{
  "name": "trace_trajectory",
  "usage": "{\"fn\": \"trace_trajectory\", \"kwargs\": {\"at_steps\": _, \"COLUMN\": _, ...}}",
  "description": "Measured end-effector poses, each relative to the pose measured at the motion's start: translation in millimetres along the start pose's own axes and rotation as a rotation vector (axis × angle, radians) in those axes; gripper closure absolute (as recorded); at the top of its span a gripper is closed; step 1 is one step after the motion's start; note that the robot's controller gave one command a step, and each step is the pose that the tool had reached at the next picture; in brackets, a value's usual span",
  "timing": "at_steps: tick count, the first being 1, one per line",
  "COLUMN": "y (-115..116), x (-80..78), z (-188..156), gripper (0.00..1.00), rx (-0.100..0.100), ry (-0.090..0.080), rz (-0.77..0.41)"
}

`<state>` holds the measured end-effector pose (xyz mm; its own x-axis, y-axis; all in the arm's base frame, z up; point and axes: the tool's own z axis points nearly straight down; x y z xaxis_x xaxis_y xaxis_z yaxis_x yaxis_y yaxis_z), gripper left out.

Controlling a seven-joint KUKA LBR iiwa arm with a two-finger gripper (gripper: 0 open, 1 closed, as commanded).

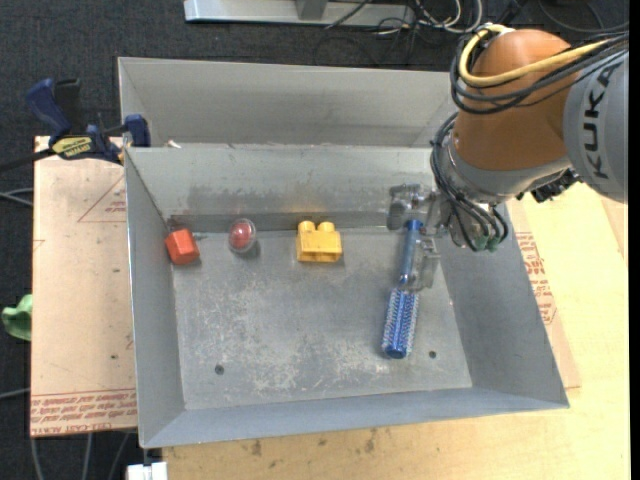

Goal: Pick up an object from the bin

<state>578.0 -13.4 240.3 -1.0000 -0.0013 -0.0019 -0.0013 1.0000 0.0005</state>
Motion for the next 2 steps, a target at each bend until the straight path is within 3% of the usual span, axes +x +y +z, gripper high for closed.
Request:
{"fn": "trace_trajectory", "kwargs": {"at_steps": 1, "y": -32.5, "x": 29.3, "z": 125.4, "gripper": 0.00, "rx": -0.003, "ry": 0.007, "rz": -0.671}}
{"fn": "trace_trajectory", "kwargs": {"at_steps": 2, "y": -31.9, "x": 27.6, "z": 123.0, "gripper": 1.00, "rx": -0.002, "ry": 0.001, "rz": -0.671}}
